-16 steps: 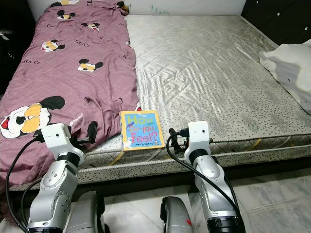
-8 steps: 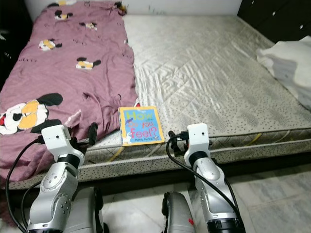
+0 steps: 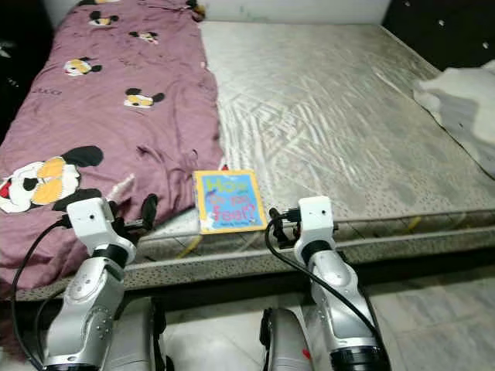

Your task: Clean up the room

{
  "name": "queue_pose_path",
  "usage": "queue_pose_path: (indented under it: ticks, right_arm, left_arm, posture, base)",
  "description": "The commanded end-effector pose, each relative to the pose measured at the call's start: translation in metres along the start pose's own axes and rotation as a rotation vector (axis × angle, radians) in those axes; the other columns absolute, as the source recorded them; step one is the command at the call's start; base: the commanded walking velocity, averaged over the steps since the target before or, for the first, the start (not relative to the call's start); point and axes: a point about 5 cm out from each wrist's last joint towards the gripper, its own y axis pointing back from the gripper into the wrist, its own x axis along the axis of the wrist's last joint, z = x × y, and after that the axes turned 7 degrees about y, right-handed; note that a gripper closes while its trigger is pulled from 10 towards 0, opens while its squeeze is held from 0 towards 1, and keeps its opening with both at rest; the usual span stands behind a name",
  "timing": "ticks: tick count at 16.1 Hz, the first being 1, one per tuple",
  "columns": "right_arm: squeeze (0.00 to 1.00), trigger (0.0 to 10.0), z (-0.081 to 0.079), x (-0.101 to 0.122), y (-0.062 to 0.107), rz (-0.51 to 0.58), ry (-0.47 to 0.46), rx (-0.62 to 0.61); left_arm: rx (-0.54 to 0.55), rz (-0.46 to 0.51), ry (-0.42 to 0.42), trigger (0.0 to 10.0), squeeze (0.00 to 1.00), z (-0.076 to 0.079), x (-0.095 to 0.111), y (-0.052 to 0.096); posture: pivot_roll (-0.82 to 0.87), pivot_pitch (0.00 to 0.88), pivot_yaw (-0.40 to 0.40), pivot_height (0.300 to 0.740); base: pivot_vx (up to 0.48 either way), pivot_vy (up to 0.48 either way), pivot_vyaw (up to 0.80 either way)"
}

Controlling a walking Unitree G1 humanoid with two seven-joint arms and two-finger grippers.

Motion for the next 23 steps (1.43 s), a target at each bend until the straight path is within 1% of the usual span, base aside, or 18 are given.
queue_pose_path:
  ticks: [1, 5, 6, 7, 9, 12, 13, 15, 17, 19, 22, 23]
  right_arm:
    - [0.00, 10.0, 0.006, -0.002, 0.001, -0.008, 0.009, -0.019]
    - [0.00, 10.0, 0.005, -0.003, 0.001, -0.009, 0.012, -0.021]
    - [0.00, 10.0, 0.006, -0.002, 0.001, -0.008, 0.015, -0.023]
    - [0.00, 10.0, 0.006, -0.003, 0.001, -0.008, 0.017, -0.024]
    - [0.00, 10.0, 0.007, -0.003, 0.001, -0.009, 0.021, -0.027]
    - [0.00, 10.0, 0.007, -0.003, 0.000, -0.006, 0.024, -0.025]
    - [0.00, 10.0, 0.007, -0.003, 0.000, -0.007, 0.029, -0.017]
    - [0.00, 10.0, 0.005, -0.004, 0.000, -0.011, 0.038, -0.004]
    - [0.00, 10.0, 0.006, -0.003, -0.002, -0.014, 0.046, 0.001]
    - [0.00, 10.0, 0.008, -0.002, -0.004, -0.014, 0.051, 0.004]
    - [0.00, 10.0, 0.012, 0.001, 0.000, -0.008, 0.051, 0.009]
    - [0.00, 10.0, 0.014, 0.000, 0.007, -0.011, 0.051, 0.040]
  left_arm:
    - [-0.031, 0.012, 0.010, 10.0, 0.00, 0.008, 0.002, 0.000]
    - [-0.030, 0.010, 0.012, 10.0, 0.00, 0.008, 0.001, 0.000]
    - [-0.029, 0.021, 0.026, 10.0, 0.00, 0.009, 0.002, 0.000]
    - [-0.026, 0.027, 0.040, 10.0, 0.00, 0.009, 0.002, -0.001]
    - [0.001, 0.014, 0.025, 10.0, 0.00, 0.009, 0.001, -0.001]
    - [0.049, 0.005, 0.020, 10.0, 0.00, 0.003, 0.000, -0.002]
    - [0.072, 0.003, 0.020, 10.0, 0.00, -0.001, -0.001, -0.002]
    - [0.133, -0.009, 0.021, 10.0, 0.00, -0.009, -0.003, 0.000]
    - [0.173, -0.020, 0.024, 10.0, 0.00, -0.014, -0.005, 0.002]
    - [0.210, -0.057, 0.031, 10.0, 0.00, -0.022, -0.011, 0.004]
    - [0.208, -0.120, 0.058, 10.0, 0.00, -0.027, -0.017, -0.004]
    - [0.197, -0.141, 0.069, 10.0, 0.00, -0.027, -0.020, -0.008]
  posture:
    - [-0.11, 0.103, -0.042, 0.552]
    - [-0.11, 0.107, -0.042, 0.552]
    - [-0.11, 0.108, -0.043, 0.552]
    - [-0.11, 0.109, -0.043, 0.552]
    - [-0.11, 0.110, -0.045, 0.552]
    - [-0.11, 0.110, -0.046, 0.552]
    - [-0.11, 0.112, -0.053, 0.542]
    - [-0.10, 0.118, -0.067, 0.508]
    - [-0.09, 0.122, -0.079, 0.503]
    - [-0.09, 0.125, -0.086, 0.503]
    - [-0.10, 0.125, -0.092, 0.503]
    - [-0.12, 0.121, -0.094, 0.503]
  base:
    - [0.409, 0.000, 0.00]
    - [0.414, 0.000, 0.00]
    - [0.405, 0.000, 0.00]
    - [0.000, 0.000, 0.00]
    - [0.000, 0.000, 0.00]
    - [0.000, 0.000, 0.00]
    - [0.000, 0.000, 0.00]
    - [0.000, 0.000, 0.00]
    - [0.000, 0.000, 0.00]
    - [0.000, 0.000, 0.00]
    - [0.000, 0.000, 0.00]
    - [0.000, 0.000, 0.00]
